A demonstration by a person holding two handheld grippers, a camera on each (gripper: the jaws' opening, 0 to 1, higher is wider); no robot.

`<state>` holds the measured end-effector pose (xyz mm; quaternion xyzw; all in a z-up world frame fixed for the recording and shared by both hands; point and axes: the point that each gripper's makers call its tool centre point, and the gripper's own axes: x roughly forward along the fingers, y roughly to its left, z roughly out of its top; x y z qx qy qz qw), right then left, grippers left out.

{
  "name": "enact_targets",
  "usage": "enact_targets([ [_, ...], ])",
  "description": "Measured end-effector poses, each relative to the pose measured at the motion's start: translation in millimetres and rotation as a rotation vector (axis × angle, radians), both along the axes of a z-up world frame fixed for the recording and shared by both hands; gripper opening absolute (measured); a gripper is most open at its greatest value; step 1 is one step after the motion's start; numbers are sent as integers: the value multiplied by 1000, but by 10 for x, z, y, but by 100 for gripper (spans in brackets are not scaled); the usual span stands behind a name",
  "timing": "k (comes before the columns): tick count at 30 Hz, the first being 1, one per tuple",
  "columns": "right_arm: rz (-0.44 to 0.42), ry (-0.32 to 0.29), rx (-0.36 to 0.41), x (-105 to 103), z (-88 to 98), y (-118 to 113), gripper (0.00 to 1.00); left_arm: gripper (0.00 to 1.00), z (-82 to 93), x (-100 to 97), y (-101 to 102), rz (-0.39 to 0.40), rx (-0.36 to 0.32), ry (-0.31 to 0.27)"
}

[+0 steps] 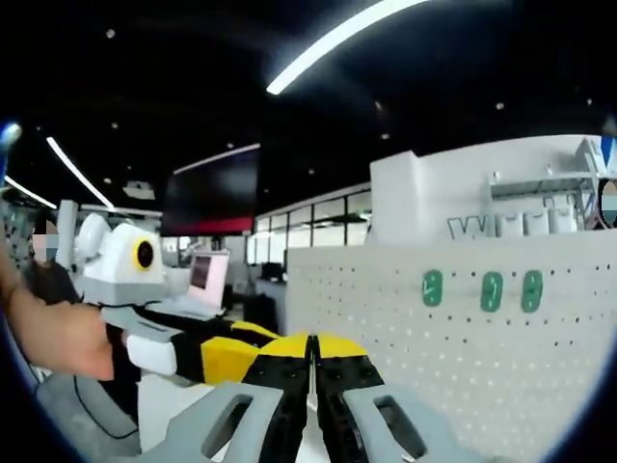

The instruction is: Insert the hook assembly into the mounting plate slot until the hook locks in place.

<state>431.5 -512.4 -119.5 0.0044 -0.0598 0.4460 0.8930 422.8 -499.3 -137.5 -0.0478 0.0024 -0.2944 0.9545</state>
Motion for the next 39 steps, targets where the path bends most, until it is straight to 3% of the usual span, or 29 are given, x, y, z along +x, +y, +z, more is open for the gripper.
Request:
enact_targets([
  [14, 7, 0, 23, -19, 55, 15, 0, 10, 80, 29, -14, 6, -7, -38],
  [39, 14, 37, 71, 0, 77, -11, 0, 5, 95, 48, -82, 3, 16, -65],
])
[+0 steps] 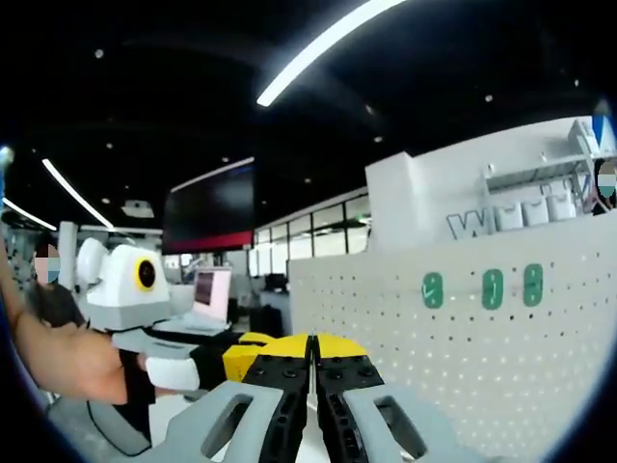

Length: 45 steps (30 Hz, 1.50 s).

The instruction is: Insert the hook assembly into the mounting plate slot until the hook locks in place.

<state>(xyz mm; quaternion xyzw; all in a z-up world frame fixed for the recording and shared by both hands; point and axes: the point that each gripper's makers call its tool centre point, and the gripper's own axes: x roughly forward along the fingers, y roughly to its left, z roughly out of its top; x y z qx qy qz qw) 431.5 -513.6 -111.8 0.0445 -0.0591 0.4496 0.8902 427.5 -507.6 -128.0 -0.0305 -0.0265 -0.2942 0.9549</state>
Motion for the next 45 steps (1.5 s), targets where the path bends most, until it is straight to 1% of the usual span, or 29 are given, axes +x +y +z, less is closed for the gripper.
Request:
enact_targets([
  [14, 4, -7, 2, -5, 11, -4, 0, 4, 9, -1, -4, -3, 8, -8],
  [20, 6, -20, -5, -12, 13, 7, 0, 4, 1, -1, 9, -2, 10, -6],
  [23, 2, -32, -4, -10, 36, 4, 5, 4, -12, -3, 10, -3, 12, -3],
  [25, 4, -32, -8, -13, 41, 1, 5, 4, -13, -1, 17, -1, 9, -2],
  [28, -6, -40, -13, -7, 52, -23, 8, 3, -11, 3, 22, 1, 12, -2],
  [32, -22, -47, -17, 7, 59, -64, 17, 3, -2, 8, 26, 2, 12, -4],
  [35, -31, -49, -23, 13, 55, -85, 21, 3, 2, 5, 23, 1, 12, -3],
  [45, -49, -55, -35, 35, 54, -140, 39, 3, 3, 5, 21, 0, 19, -4],
])
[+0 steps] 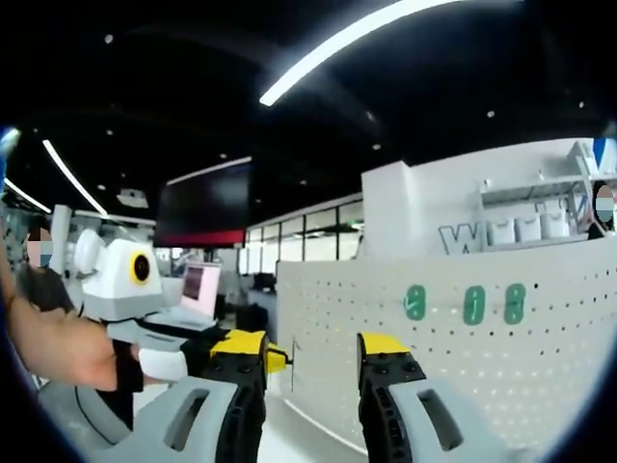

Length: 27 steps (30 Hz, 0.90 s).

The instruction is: Insert the hook assembly into the mounting plate slot until the hook locks in place.

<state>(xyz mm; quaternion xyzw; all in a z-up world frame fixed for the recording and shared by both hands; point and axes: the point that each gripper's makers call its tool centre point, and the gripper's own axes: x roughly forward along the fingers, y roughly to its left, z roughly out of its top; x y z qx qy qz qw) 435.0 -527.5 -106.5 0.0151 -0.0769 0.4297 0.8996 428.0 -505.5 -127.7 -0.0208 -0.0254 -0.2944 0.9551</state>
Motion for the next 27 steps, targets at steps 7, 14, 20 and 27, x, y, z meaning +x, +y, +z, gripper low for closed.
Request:
enact_targets([
  [7, -16, -5, -36, 31, -59, -80, 47, 3, -14, 15, 17, 3, 5, 4],
  [14, -24, 3, -62, 51, -141, -195, 48, 3, -47, 42, 31, 7, 9, 10],
  [20, -38, -22, -116, 70, -238, -288, 51, 3, -60, 54, 39, 8, 15, 15],
  [27, -56, -45, -163, 108, -391, -419, 53, 3, -72, 84, 65, 15, 25, 16],
])
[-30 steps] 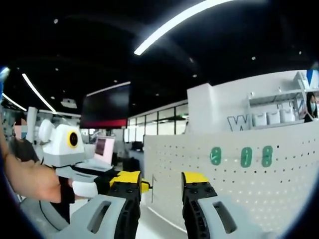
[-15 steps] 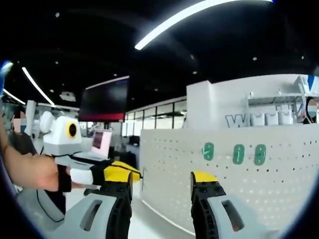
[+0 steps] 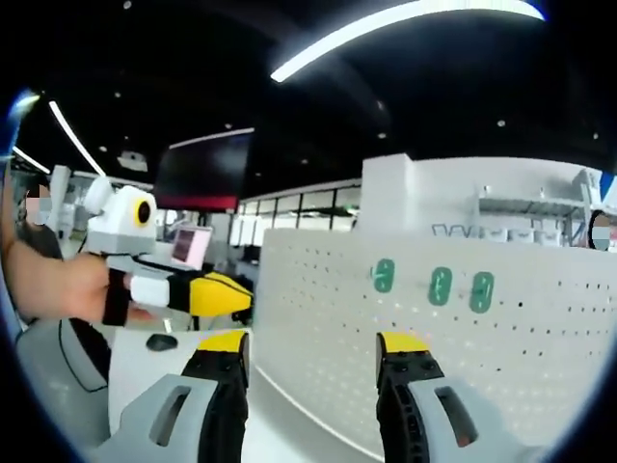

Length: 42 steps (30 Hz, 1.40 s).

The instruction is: Insert the hook assembly into the mounting plate slot until the hook locks in place.

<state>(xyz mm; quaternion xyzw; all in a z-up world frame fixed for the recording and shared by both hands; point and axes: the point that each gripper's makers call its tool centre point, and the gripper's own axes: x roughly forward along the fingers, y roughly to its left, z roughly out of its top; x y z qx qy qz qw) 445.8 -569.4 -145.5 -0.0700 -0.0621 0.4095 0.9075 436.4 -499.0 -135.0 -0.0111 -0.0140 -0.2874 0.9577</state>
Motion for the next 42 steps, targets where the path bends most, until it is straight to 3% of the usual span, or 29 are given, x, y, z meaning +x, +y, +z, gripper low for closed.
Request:
enact_targets([
  [8, -24, -33, -58, -17, -128, -176, 55, 3, 8, 65, 56, 12, 19, -3],
  [19, -13, 3, -92, -88, -243, -429, 56, 3, 37, 195, 189, 34, 48, -12],
  [26, -6, 20, -109, -145, -289, -567, 60, 3, 155, 366, 246, 54, 62, -34],
  [35, -18, 24, -119, -196, -286, -728, 66, 3, 331, 527, 189, 86, 107, -95],
  [42, -35, 14, -121, -209, -230, -825, 69, 3, 362, 648, 192, 125, 87, -103],
])
